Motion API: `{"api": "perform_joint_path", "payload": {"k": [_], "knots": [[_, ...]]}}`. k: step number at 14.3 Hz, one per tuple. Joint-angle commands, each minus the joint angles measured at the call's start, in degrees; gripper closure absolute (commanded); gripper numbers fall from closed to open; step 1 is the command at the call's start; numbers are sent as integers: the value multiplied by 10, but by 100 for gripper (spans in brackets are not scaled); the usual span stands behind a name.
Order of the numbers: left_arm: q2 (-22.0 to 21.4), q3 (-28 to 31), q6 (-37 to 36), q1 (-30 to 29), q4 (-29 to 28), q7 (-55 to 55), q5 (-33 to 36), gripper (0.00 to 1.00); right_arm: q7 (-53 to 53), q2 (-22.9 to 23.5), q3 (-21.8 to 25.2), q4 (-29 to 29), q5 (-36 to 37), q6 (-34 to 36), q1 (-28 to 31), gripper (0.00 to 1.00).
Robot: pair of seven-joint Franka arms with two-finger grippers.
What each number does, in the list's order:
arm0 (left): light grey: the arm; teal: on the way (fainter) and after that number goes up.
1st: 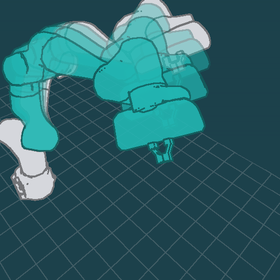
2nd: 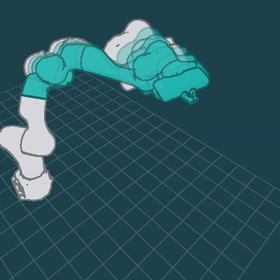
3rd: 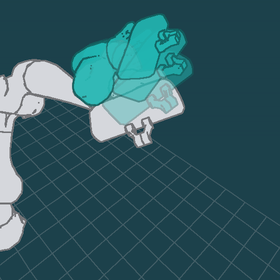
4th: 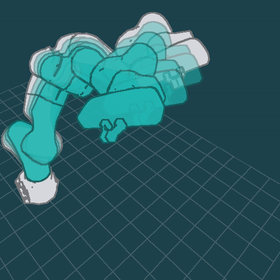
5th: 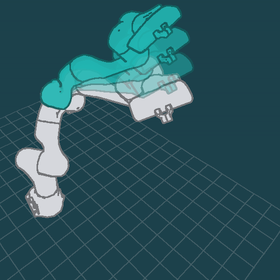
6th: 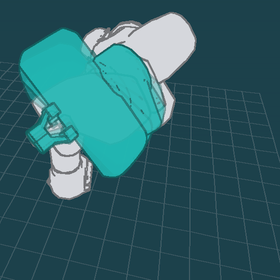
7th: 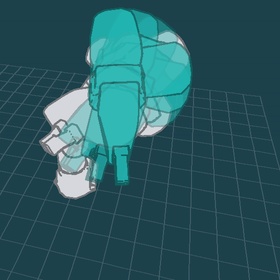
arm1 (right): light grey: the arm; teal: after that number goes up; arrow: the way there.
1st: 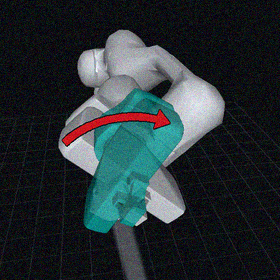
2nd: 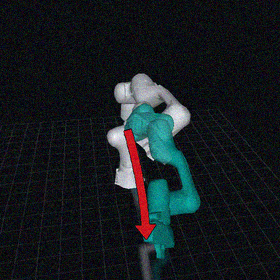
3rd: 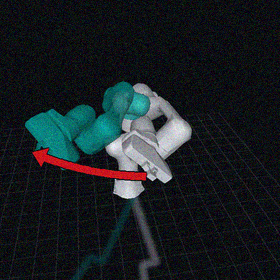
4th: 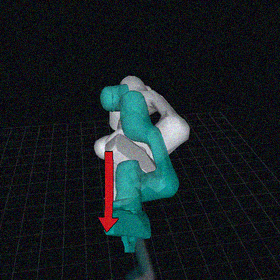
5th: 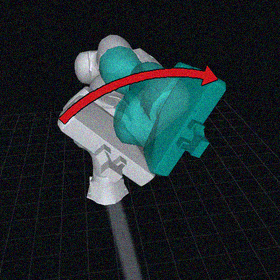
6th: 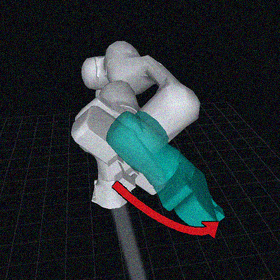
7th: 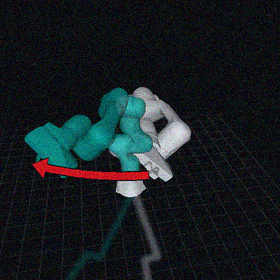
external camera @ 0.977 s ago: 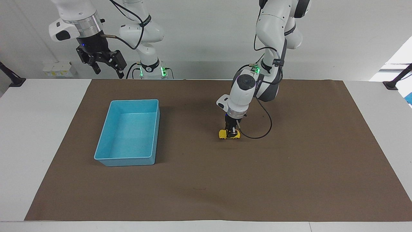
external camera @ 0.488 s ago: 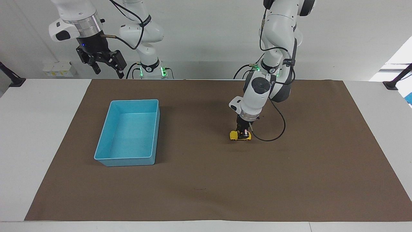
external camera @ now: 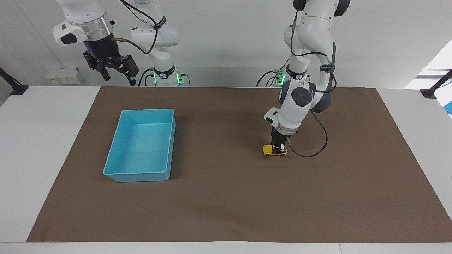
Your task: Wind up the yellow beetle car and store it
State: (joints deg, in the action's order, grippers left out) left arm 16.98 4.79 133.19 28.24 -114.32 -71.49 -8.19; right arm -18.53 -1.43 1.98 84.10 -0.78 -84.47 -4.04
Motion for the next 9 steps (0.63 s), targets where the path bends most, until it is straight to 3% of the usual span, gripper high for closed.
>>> {"api": "perform_joint_path", "payload": {"k": [1, 8, 9], "knots": [[24, 7, 28, -27, -18, -43, 1, 100, -6, -6, 0, 8, -9, -1, 3, 0], [25, 10, 22, -67, -20, -75, 1, 100, -6, -6, 0, 8, -9, -1, 3, 0], [24, 10, 7, -67, -12, -73, 2, 83, -6, -6, 0, 8, -9, -1, 3, 0]]}}
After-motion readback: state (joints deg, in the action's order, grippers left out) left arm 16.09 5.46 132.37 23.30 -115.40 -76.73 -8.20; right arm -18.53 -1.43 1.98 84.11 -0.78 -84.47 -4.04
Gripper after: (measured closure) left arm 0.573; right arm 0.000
